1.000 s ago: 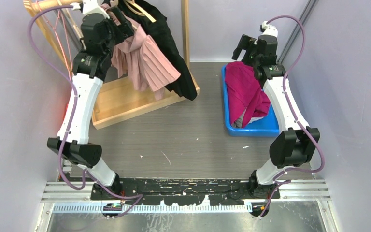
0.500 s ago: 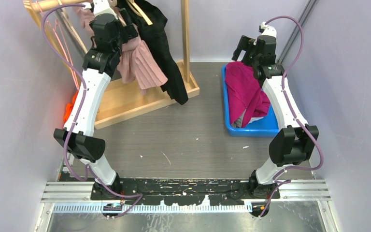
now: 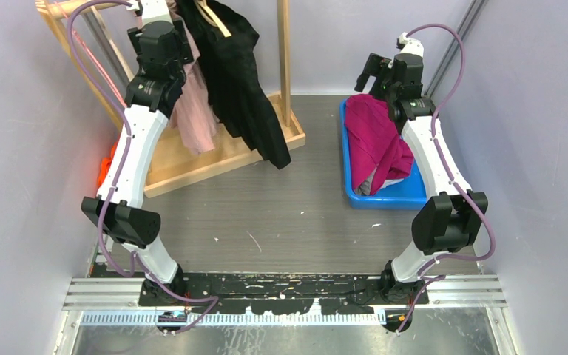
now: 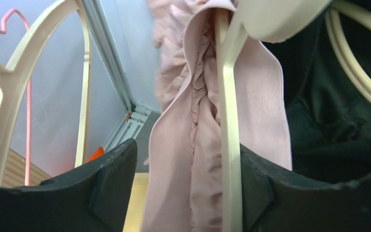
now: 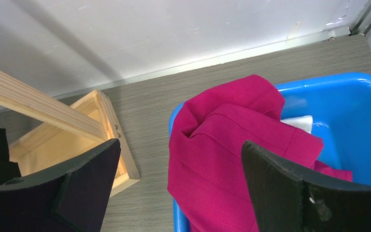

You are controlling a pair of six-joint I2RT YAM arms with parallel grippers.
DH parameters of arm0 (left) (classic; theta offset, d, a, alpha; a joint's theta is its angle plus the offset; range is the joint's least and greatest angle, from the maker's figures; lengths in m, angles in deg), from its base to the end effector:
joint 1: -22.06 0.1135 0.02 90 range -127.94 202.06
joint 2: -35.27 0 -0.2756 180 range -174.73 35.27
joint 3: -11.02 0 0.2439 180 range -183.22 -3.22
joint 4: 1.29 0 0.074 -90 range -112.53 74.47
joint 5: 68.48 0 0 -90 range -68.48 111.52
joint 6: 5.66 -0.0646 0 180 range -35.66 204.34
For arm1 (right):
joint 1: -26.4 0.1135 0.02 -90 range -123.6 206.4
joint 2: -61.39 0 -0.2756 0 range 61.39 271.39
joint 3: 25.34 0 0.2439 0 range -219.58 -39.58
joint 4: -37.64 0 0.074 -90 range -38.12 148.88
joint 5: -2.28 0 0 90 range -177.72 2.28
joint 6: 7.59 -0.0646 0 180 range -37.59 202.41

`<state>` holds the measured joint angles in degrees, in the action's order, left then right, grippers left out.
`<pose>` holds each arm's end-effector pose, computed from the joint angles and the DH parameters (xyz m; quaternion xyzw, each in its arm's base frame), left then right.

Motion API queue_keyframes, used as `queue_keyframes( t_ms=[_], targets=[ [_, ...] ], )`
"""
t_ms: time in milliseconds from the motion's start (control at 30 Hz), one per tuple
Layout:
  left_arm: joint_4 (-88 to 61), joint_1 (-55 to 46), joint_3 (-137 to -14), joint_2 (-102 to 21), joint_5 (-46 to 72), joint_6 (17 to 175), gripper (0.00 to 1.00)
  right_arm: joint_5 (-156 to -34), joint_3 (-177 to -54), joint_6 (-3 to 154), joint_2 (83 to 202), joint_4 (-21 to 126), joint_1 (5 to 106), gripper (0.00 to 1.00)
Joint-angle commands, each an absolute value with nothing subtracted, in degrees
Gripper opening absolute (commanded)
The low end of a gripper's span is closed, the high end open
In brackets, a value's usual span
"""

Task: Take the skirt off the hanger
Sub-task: Pick up the hanger from the clothesline.

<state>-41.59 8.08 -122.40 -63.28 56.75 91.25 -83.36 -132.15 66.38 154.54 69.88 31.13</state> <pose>0.3848 -0.0574 0.5135 -0.1597 0.7163 0.1039 0.6712 0.4024 0.0284 0.4022 0.1020 0.8053 0.0747 0.5793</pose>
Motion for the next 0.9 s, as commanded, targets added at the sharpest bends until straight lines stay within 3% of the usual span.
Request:
queue_keyframes(
  t_ms=[0, 133, 300, 533, 667, 700, 800, 867],
  targets=[
    [-39.46, 11.34, -121.19, -61.59, 57.60, 89.67, 0.60, -83.33, -132.96, 66.23, 152.52, 66.54, 31.06, 1.00],
    [-40.15, 14.83, -122.71, -62.64, 53.25, 92.43, 0.45, -83.71, -133.34, 66.01, 152.92, 66.26, 31.06, 1.00],
    [-42.83, 17.35, -129.35, -67.28, 47.60, 93.22, 0.43, -84.55, -133.68, 65.49, 153.65, 65.84, 31.05, 1.00],
    [-47.06, 18.28, -136.86, -72.75, 37.57, 93.65, 0.68, -83.66, -133.29, 66.65, 153.44, 66.05, 31.05, 1.00],
    [-44.99, 18.28, -134.78, -71.84, 35.00, 92.99, 0.69, -83.42, -132.59, 66.67, 153.48, 65.40, 30.97, 1.00],
    [-44.88, 18.28, -134.67, -71.73, 35.02, 92.74, 0.66, -83.51, -132.51, 66.60, 153.57, 65.31, 30.96, 1.00],
    [-44.76, 18.28, -133.86, -71.07, 34.22, 92.14, 0.42, -83.72, -132.53, 66.38, 153.91, 65.09, 30.97, 1.00],
    [-42.75, 18.28, -131.22, -69.54, 33.32, 92.16, 0.13, -83.94, -132.43, 66.16, 154.15, 64.91, 30.95, 1.00]
  ],
)
